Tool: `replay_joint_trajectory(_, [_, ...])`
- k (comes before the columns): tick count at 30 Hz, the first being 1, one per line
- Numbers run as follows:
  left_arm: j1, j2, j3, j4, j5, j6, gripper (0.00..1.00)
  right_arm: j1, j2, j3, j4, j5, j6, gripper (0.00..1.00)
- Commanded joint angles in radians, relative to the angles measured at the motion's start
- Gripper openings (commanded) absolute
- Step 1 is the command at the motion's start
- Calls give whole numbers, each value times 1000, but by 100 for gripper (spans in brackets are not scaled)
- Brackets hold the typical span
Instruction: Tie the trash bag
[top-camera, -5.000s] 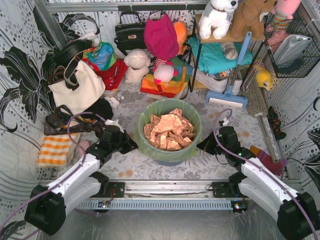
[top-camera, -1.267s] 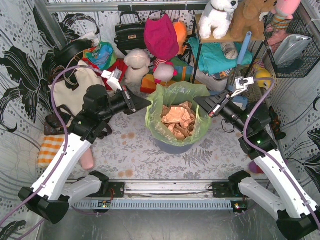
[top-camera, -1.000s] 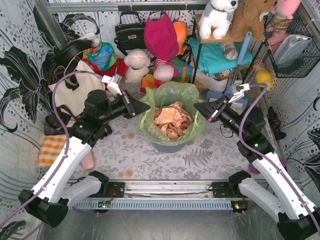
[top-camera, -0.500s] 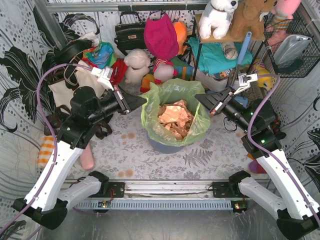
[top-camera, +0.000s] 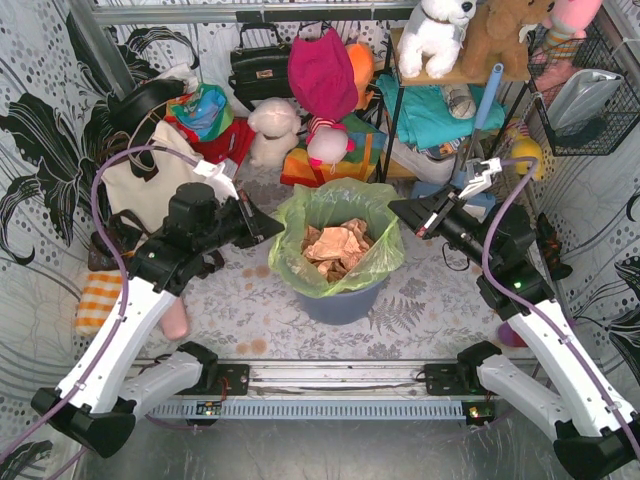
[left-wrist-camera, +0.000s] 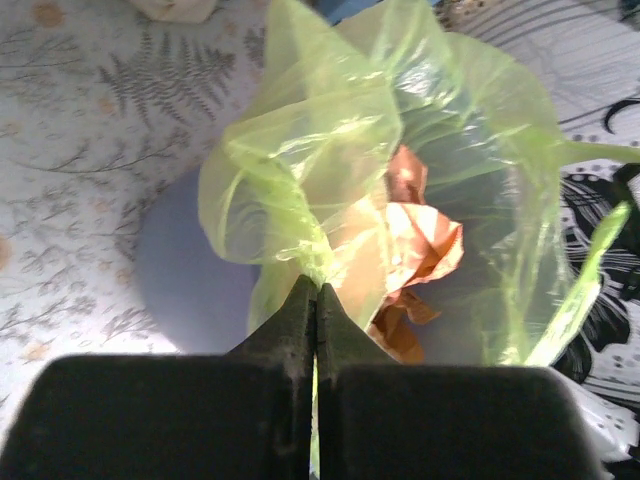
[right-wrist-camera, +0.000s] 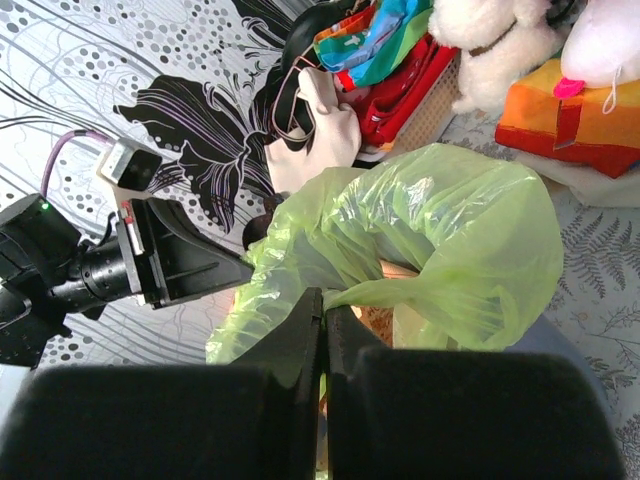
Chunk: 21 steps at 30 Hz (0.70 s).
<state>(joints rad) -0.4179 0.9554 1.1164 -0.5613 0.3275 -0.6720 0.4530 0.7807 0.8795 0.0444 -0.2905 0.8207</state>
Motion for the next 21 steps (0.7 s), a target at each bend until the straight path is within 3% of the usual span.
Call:
replay_joint_trajectory(1, [4,-20,67,-133,-86,80,0,-4,14,61,11,11,-45,0])
replay_joint_trajectory(5, [4,-27,163,-184,-103,92,0,-5,54,151,-3,-2,-77,0])
replay_joint_trajectory(9, [4,-70,210,-94,-81,32,0,-4,87,244,-2,-6,-99,0])
replay_joint_trajectory(14, [4,-69,176,4,41,-29,0,-5,98,249,12,9,-113,0])
replay_joint_trajectory(21, [5,-36,102,57,-25,-1,0,-4,136,186,46,45,-123,0])
